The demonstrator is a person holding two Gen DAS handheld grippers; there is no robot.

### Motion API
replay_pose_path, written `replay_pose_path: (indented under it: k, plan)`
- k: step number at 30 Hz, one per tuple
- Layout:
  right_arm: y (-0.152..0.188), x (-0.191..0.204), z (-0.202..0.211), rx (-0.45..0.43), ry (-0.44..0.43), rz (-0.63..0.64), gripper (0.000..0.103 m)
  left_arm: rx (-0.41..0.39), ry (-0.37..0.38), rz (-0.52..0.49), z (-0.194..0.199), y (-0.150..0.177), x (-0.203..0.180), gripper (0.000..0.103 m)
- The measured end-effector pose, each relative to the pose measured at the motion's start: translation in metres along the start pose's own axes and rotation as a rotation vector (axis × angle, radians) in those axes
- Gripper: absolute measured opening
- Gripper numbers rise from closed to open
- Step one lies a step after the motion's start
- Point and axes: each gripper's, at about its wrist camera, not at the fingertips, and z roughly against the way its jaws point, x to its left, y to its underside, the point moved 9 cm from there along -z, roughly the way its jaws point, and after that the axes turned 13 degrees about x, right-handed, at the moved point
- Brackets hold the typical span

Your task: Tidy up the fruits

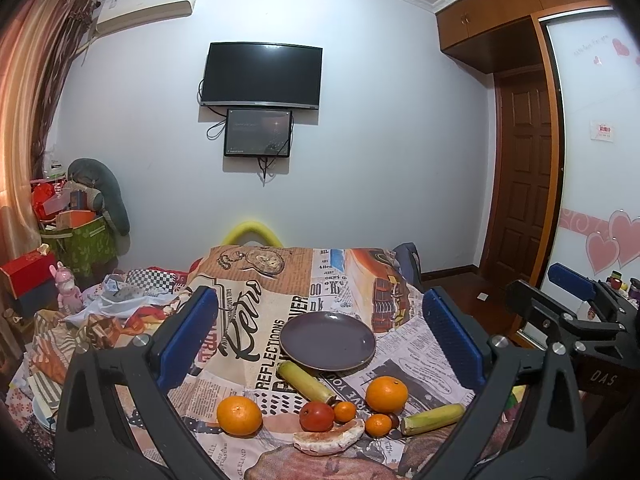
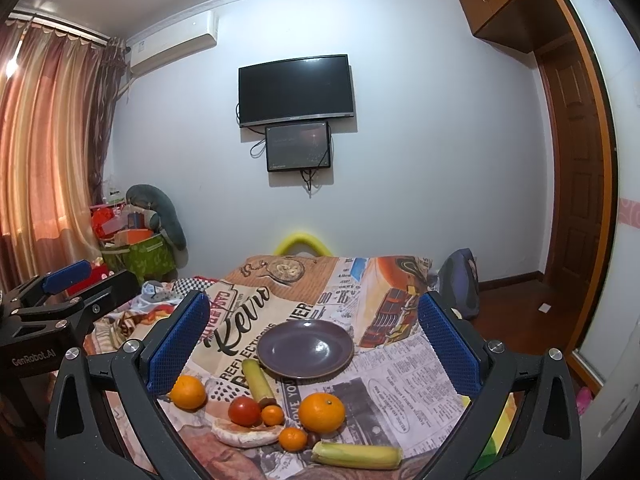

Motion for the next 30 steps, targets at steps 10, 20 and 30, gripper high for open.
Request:
replay_pose_path:
  k: [10,20,30]
  plan:
    - [0.0018,0.0006,0.0001,0.000,-0.004,0.000,0.103,0.000,0.000,0.000,0.0000,0.0002,0.0008,0.103]
    - [0.0005,0.0009,0.0017,-0.008,-0.002,-0.003,0.103,-0.001,0.004,-0.004,0.0011,-0.0016,-0.0001,0.103]
    - [0.0007,0.0004,0.0014,-0.009,-0.001,-0.003,0.103,-0.002,0.004,-0.005,0.0010,-0.0016,-0.0011,0.103]
